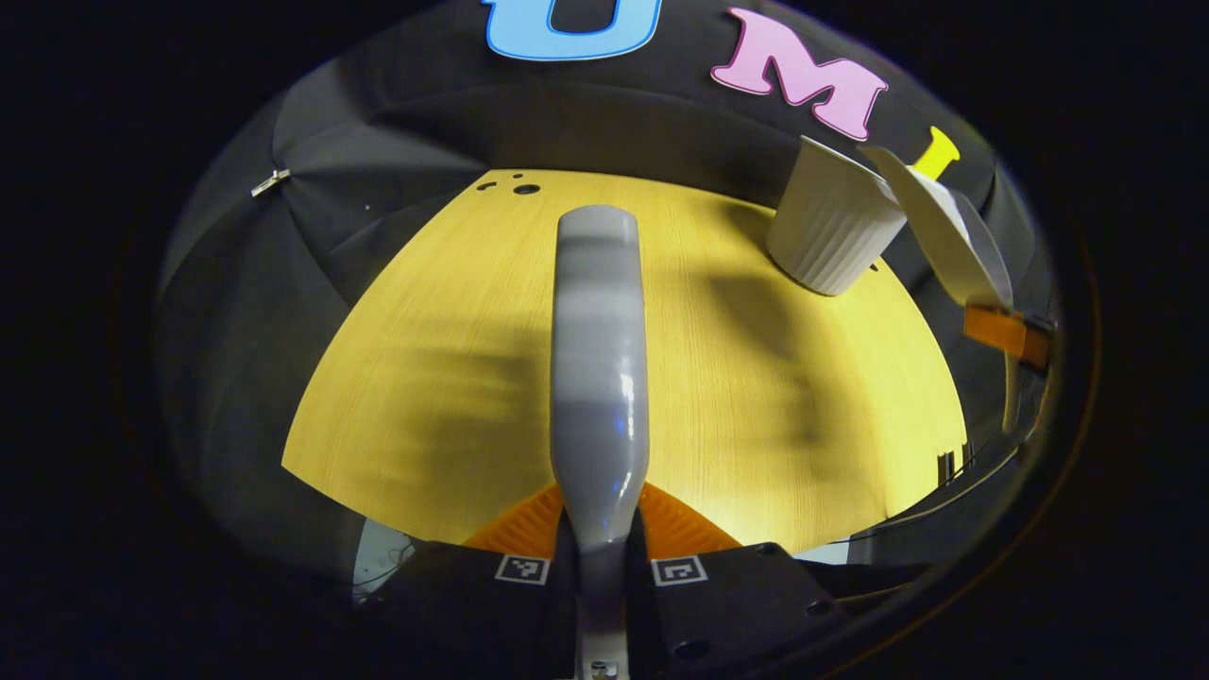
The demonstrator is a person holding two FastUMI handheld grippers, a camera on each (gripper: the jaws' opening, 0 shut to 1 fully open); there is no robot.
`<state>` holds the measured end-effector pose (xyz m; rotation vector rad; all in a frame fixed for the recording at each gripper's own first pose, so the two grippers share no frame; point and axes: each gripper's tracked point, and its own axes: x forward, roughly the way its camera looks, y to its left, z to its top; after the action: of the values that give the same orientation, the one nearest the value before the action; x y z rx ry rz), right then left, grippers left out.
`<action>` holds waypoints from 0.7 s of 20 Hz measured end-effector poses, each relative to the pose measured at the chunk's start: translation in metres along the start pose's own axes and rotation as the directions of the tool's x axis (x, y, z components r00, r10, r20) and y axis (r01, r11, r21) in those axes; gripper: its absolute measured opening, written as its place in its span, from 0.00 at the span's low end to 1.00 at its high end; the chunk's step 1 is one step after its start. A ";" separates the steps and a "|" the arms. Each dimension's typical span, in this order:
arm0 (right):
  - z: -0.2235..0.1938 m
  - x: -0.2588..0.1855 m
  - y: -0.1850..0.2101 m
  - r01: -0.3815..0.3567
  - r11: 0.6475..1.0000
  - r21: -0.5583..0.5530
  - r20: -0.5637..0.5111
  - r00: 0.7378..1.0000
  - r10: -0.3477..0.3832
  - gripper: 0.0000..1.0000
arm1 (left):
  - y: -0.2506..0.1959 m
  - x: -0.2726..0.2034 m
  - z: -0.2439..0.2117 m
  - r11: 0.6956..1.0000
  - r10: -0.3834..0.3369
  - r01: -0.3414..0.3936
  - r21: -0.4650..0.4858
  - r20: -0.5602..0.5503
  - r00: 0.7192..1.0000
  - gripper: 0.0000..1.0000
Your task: Pick up the small broom and dustpan from the desktop, sweep the trash into the dustpan with the broom, and then empty the trash into the garbage bin.
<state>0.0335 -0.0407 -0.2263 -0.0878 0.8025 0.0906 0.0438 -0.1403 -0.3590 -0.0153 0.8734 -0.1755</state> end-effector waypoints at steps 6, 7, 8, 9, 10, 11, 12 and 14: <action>-0.091 0.033 0.009 -0.055 0.995 0.081 -0.207 0.976 0.070 0.33 | 0.002 0.036 0.005 1.000 -0.003 0.002 -0.011 -0.071 0.997 0.25; -0.099 0.040 0.010 -0.058 0.994 0.092 -0.228 0.970 0.078 0.33 | 0.001 0.040 0.005 1.000 -0.012 0.011 -0.013 -0.091 0.996 0.25; -0.106 0.046 0.010 -0.057 0.994 0.094 -0.249 0.965 0.079 0.33 | 0.007 0.044 0.007 1.000 -0.017 0.016 -0.009 -0.108 0.994 0.25; -0.111 0.051 0.010 -0.054 0.994 0.093 -0.266 0.961 0.077 0.33 | 0.009 0.049 0.010 1.000 -0.018 0.018 0.001 -0.122 0.992 0.25; -0.116 0.058 0.010 -0.050 0.994 0.092 -0.284 0.956 0.075 0.33 | 0.009 0.052 0.010 1.000 -0.016 0.018 0.014 -0.137 0.990 0.25; -0.125 0.066 0.011 -0.047 0.994 0.095 -0.303 0.950 0.074 0.33 | 0.009 0.057 0.010 0.999 -0.016 0.020 0.028 -0.149 0.989 0.25; -0.129 0.073 0.013 -0.044 0.994 0.104 -0.317 0.946 0.075 0.33 | 0.010 0.060 0.011 0.999 -0.015 0.022 0.043 -0.162 0.987 0.25; -0.133 0.084 0.011 -0.033 0.994 0.102 -0.338 0.939 0.065 0.33 | 0.011 0.066 0.012 0.997 -0.010 0.025 0.071 -0.197 0.980 0.25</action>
<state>-0.0044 -0.0403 -0.3791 0.0074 1.1555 0.0856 0.0963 -0.1410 -0.4023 0.0635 1.0634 -0.2281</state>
